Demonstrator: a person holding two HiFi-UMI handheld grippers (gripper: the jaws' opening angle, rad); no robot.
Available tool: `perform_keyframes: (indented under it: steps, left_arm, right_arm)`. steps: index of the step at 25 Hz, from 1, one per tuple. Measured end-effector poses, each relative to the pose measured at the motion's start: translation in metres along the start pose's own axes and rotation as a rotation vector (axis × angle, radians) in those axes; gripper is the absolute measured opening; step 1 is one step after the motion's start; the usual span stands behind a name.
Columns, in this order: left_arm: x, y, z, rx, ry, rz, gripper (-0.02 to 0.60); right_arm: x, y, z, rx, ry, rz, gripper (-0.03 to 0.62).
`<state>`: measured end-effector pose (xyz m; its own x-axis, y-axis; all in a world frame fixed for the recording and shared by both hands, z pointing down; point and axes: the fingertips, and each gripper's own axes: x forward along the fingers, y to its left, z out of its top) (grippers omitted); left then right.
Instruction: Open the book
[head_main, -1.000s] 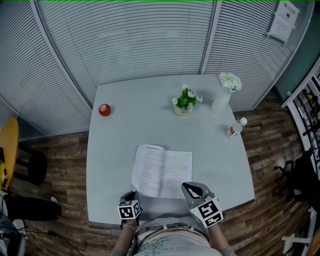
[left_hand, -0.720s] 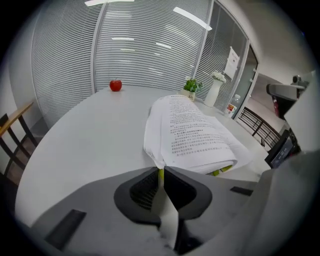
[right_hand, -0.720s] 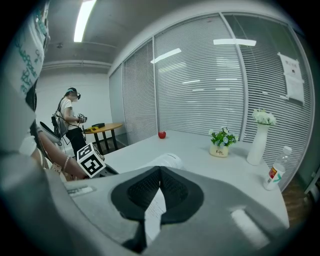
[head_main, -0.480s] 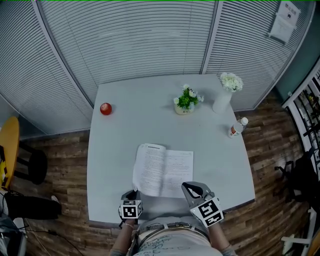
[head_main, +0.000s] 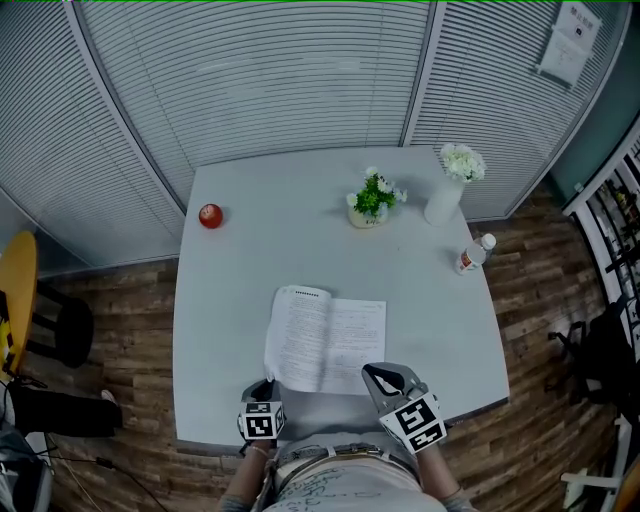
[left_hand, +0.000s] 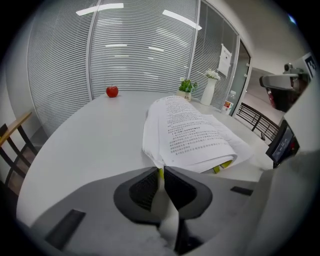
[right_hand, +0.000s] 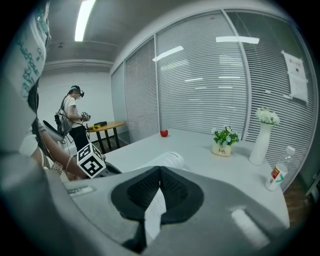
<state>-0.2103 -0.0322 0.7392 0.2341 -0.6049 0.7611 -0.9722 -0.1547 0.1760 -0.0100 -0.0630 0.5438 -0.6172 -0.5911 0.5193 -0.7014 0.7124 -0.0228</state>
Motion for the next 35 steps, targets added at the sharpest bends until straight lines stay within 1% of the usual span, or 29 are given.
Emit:
perform_keyframes:
  steps: [4, 6, 9, 12, 13, 16, 18, 22, 25, 28, 33, 35]
  left_arm:
    - [0.000, 0.001, 0.001, -0.051, 0.018, -0.055, 0.041]
    - [-0.002, 0.003, 0.002, -0.054, 0.012, -0.039, 0.040]
    - [-0.005, 0.010, 0.004, -0.061, -0.017, 0.025, 0.050]
    - [-0.006, 0.012, 0.003, -0.057, -0.029, 0.024, 0.061]
    - [-0.007, 0.012, 0.003, -0.054, -0.028, 0.021, 0.072]
    - [-0.008, 0.016, 0.002, -0.049, -0.018, 0.036, 0.129]
    - [-0.010, 0.019, 0.005, -0.049, -0.023, 0.043, 0.135]
    - [-0.020, 0.015, 0.018, -0.036, -0.053, 0.046, 0.135]
    - [-0.028, 0.016, 0.026, -0.050, -0.075, 0.070, 0.135]
    - [-0.035, 0.019, 0.032, -0.064, -0.090, 0.101, 0.149]
    - [-0.043, 0.004, 0.049, -0.043, -0.150, 0.077, 0.149]
    - [-0.043, -0.009, 0.059, -0.049, -0.177, 0.051, 0.149]
  right_arm:
    - [0.000, -0.003, 0.000, 0.011, -0.005, -0.008, 0.003]
    - [0.000, -0.004, 0.002, 0.014, -0.007, -0.005, 0.003]
    - [-0.001, -0.006, 0.004, 0.017, -0.012, -0.004, 0.003]
    - [-0.003, -0.007, 0.004, 0.032, -0.007, 0.001, 0.003]
    - [-0.004, -0.007, 0.005, 0.036, -0.005, 0.006, 0.003]
    - [-0.004, -0.010, 0.007, 0.036, -0.013, 0.009, 0.003]
    - [-0.003, -0.013, 0.006, 0.035, -0.026, 0.006, 0.003]
    - [-0.004, -0.014, 0.005, 0.026, -0.013, 0.008, 0.003]
    - [-0.005, -0.016, 0.005, 0.020, -0.023, 0.009, 0.003]
    - [-0.005, -0.018, 0.006, 0.015, -0.040, 0.007, 0.003]
    - [-0.008, -0.018, 0.006, 0.009, -0.032, 0.010, 0.003]
    - [-0.007, -0.020, 0.004, 0.003, -0.041, 0.006, 0.003]
